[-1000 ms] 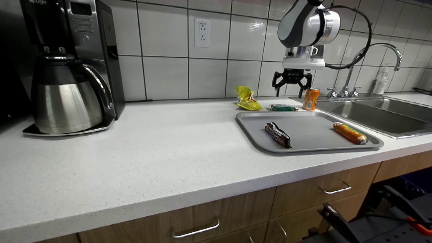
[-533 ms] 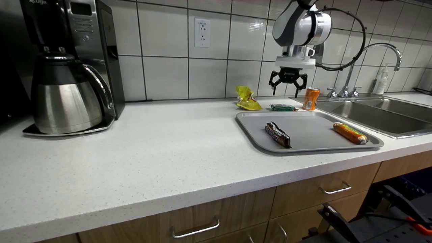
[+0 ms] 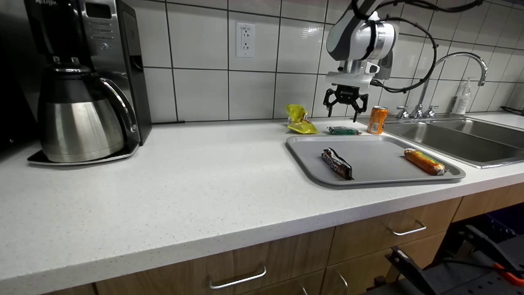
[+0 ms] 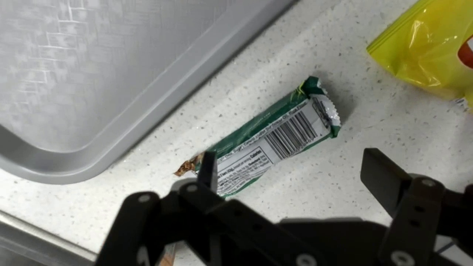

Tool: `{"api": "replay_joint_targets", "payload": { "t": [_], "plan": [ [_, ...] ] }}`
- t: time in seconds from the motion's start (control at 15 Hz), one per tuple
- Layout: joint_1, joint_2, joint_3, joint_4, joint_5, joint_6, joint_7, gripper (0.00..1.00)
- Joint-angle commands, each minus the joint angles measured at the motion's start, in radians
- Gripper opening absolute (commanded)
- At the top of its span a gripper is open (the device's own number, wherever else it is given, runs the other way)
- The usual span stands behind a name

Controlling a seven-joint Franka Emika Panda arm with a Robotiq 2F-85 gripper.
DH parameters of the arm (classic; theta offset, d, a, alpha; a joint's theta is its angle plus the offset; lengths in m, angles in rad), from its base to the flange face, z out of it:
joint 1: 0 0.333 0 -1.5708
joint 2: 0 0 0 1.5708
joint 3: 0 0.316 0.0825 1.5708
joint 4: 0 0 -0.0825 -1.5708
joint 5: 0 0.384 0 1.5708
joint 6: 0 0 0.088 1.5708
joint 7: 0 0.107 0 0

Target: Pick up the orange rectangular object and put it on the gray tray, pick up the brown snickers chocolate bar and put it on the gray tray, pick up the green rectangular object and put it on the gray tray

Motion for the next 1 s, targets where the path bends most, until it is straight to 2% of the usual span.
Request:
{"api": "replay_joint_targets", "payload": {
  "t": [0.0, 0.47, 0.93],
  "plan": [
    [0.024, 0.036, -0.036, 0.058, 0.013, -0.027, 0.112, 1.00],
    [0.035, 0.066, -0.039, 0.078, 0.016, -0.049, 0.268, 1.00],
    [0.020, 0.067, -0.018, 0.083, 0.047, -0.076, 0.314, 1.00]
  ]
}}
